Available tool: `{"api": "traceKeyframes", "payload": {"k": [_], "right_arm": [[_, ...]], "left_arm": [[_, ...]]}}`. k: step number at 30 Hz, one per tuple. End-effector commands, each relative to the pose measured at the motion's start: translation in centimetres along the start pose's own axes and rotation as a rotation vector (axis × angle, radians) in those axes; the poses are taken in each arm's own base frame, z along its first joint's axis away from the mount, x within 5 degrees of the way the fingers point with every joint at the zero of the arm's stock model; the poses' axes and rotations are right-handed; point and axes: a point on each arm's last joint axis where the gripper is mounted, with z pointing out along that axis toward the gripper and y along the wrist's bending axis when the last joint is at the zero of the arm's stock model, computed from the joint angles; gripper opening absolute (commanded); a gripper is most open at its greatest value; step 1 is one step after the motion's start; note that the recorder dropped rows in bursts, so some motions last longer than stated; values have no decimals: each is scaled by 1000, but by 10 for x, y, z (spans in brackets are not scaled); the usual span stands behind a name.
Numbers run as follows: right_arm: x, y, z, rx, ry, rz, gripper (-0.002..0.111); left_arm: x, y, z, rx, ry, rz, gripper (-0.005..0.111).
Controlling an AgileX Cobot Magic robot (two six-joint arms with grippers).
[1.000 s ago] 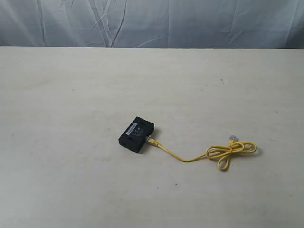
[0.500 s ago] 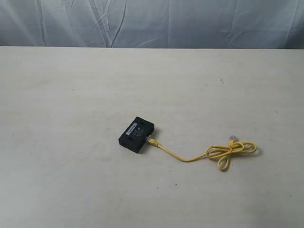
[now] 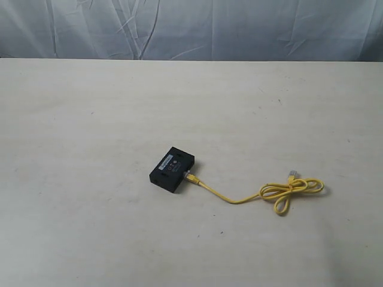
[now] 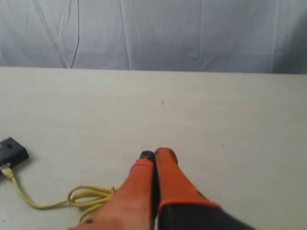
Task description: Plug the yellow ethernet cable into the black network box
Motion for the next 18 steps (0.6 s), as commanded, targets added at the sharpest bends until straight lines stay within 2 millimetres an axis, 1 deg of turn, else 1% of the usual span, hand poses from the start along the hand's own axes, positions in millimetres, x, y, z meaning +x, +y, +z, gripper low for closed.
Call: {"api": "traceKeyframes", "payload": {"k": [1, 3, 18], "right_arm": [[19, 0, 7, 7, 32, -5, -1], [23, 0, 9, 5, 34, 0, -1], [22, 0, 9, 5, 22, 2, -1]], "left_arm": [[1, 0, 0, -3, -3, -5, 0], [1, 0, 0, -3, -3, -5, 0], [1, 0, 0, -3, -3, -5, 0]]}}
